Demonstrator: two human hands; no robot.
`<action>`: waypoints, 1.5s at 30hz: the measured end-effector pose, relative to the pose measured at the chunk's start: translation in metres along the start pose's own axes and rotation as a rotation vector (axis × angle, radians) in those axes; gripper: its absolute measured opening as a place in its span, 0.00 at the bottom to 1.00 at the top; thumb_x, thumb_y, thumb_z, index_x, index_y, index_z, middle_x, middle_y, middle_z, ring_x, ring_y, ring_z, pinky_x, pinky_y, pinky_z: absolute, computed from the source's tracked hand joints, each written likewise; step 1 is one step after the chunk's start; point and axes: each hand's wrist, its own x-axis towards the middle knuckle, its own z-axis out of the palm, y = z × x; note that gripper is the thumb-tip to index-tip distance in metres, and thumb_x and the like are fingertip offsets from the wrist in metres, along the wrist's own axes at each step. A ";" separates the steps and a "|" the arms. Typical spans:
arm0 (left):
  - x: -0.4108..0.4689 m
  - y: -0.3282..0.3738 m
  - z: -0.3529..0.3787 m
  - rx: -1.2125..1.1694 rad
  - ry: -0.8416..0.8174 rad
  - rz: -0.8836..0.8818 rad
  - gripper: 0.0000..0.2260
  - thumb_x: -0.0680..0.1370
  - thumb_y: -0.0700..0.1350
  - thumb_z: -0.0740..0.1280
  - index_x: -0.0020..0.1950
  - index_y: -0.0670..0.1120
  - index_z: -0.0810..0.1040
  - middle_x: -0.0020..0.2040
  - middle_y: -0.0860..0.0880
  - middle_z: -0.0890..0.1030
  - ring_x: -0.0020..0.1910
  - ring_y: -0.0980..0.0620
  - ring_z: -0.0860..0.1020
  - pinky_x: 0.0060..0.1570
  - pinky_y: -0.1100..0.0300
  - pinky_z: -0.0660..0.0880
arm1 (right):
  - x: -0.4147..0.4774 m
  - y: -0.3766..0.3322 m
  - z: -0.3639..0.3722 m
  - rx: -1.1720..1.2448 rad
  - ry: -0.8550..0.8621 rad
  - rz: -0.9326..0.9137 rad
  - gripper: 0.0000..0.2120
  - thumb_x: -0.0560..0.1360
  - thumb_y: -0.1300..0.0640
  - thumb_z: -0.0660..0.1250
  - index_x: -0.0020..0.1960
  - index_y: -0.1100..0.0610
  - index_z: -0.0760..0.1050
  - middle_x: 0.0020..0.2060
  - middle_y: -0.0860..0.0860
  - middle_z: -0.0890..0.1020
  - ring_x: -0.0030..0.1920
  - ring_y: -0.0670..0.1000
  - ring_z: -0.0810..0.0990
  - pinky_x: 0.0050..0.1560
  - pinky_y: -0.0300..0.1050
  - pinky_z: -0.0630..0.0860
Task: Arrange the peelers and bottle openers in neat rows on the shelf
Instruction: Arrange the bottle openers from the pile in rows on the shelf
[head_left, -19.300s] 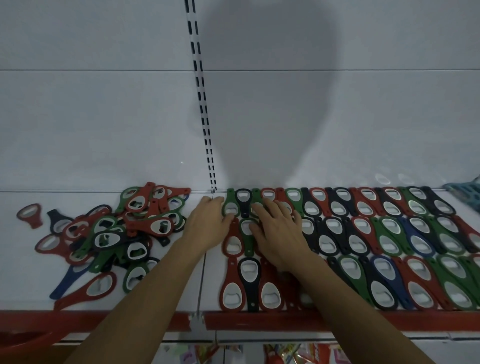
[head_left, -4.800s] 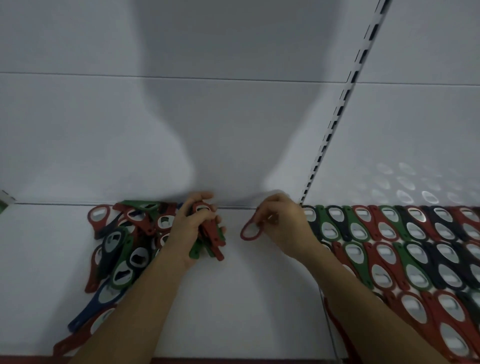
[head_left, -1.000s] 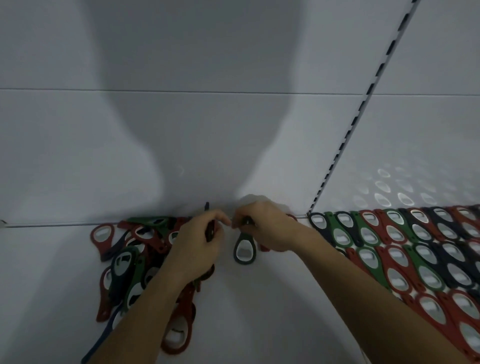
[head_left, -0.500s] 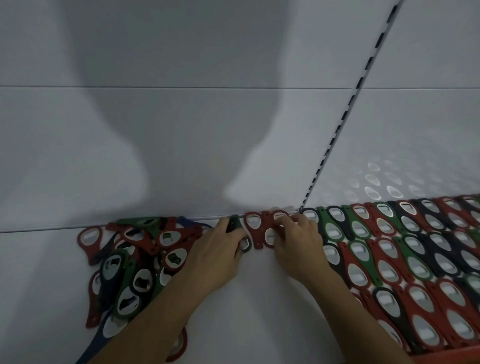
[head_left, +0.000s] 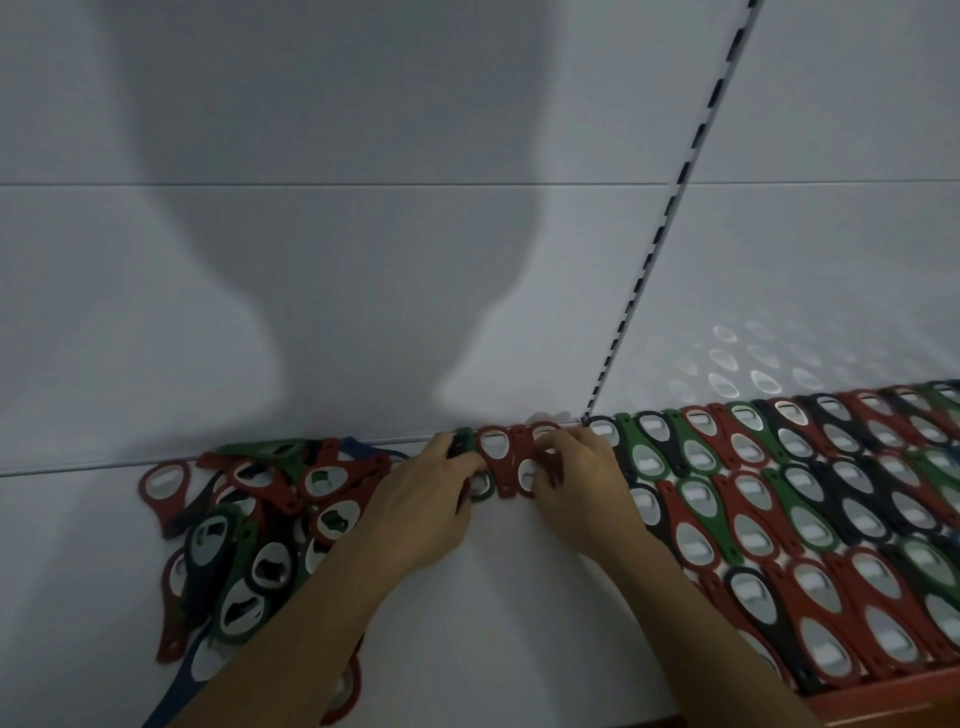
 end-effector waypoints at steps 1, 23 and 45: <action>0.000 0.001 0.000 -0.003 0.001 -0.003 0.14 0.81 0.44 0.66 0.66 0.53 0.76 0.58 0.52 0.70 0.45 0.51 0.76 0.36 0.62 0.65 | 0.000 0.000 -0.001 -0.005 0.000 0.000 0.19 0.76 0.58 0.68 0.66 0.56 0.77 0.62 0.54 0.76 0.63 0.56 0.73 0.65 0.51 0.73; -0.035 -0.010 -0.044 -1.230 0.273 -0.400 0.30 0.68 0.57 0.78 0.70 0.63 0.77 0.65 0.61 0.79 0.64 0.60 0.78 0.60 0.64 0.76 | 0.015 -0.076 0.000 0.775 -0.506 -0.119 0.19 0.72 0.57 0.77 0.59 0.44 0.78 0.53 0.46 0.81 0.42 0.43 0.78 0.44 0.43 0.78; -0.031 -0.044 -0.039 -0.266 0.207 -0.053 0.13 0.83 0.40 0.64 0.62 0.56 0.75 0.41 0.56 0.78 0.39 0.58 0.77 0.42 0.55 0.79 | 0.035 -0.083 0.040 0.040 0.104 -0.177 0.09 0.80 0.51 0.68 0.51 0.56 0.75 0.44 0.51 0.78 0.41 0.52 0.77 0.42 0.47 0.76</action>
